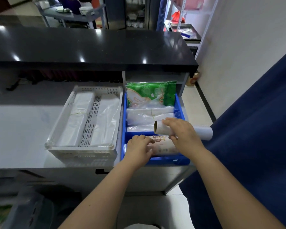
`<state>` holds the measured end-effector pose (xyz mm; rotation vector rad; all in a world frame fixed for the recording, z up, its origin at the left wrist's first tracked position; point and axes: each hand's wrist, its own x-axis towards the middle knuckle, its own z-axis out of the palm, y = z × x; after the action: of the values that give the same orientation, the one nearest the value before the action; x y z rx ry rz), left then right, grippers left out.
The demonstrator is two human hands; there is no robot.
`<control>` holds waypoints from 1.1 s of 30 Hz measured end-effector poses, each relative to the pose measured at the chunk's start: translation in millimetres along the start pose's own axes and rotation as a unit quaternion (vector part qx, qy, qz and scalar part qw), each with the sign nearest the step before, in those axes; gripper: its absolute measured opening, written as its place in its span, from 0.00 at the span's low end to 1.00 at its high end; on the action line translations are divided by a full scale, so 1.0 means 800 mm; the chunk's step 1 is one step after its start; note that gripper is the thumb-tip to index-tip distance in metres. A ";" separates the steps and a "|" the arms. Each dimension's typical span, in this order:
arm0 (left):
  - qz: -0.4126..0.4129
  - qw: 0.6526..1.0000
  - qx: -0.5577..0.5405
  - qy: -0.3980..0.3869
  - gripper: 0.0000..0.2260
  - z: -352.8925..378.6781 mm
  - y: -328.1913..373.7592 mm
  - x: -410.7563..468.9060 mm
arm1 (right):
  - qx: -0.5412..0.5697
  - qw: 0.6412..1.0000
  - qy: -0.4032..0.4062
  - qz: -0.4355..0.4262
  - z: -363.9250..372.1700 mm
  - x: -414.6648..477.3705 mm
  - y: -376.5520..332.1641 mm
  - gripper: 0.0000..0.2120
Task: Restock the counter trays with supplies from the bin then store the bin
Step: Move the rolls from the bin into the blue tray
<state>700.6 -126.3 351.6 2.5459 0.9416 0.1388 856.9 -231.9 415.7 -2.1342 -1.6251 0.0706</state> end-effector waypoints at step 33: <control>-0.250 0.943 0.050 0.215 0.18 -0.106 -0.060 -0.096 | 0.073 0.968 -0.062 -0.232 0.081 0.062 -0.123 0.21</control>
<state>593.1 -113.3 412.7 2.3111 1.7697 0.5195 763.5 -145.3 406.9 -1.6218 -2.0815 0.1726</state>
